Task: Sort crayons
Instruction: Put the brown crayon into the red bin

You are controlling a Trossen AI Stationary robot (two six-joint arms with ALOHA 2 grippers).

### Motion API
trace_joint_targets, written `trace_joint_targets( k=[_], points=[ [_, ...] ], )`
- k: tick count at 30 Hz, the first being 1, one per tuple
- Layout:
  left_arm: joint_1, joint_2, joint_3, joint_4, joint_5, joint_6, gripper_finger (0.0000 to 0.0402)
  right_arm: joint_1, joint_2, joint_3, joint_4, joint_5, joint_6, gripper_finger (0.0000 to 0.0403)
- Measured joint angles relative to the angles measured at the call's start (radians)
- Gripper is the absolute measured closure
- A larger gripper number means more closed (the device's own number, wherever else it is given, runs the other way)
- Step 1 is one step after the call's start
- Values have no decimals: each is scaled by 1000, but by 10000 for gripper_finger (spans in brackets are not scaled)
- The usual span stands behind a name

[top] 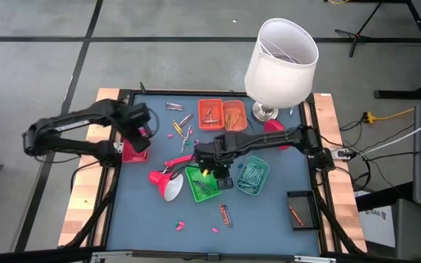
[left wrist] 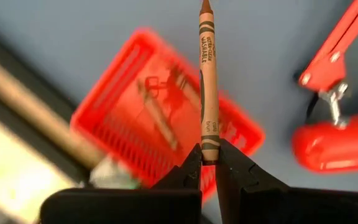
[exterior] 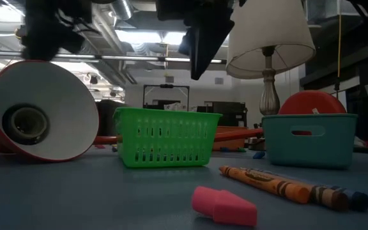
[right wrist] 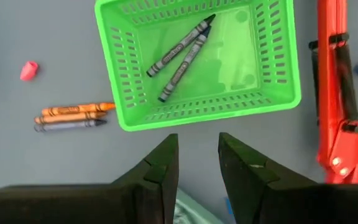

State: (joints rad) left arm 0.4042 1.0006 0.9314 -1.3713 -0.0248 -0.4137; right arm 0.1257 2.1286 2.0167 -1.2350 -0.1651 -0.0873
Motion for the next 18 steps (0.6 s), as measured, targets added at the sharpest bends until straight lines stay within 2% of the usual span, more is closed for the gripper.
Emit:
trace_joint_targets(
  k=[7,12,18],
  points=[
    [-86,-115,0,-143,-23,-209,396,65,0,0,2,-1,199,292],
    [-106,-126,0,-172,-63,-246,396,139,0,0,5,13,330,292],
    [-107,-126,0,-177,-71,-208,394,249,0,-10,12,251,556,292]
  ],
)
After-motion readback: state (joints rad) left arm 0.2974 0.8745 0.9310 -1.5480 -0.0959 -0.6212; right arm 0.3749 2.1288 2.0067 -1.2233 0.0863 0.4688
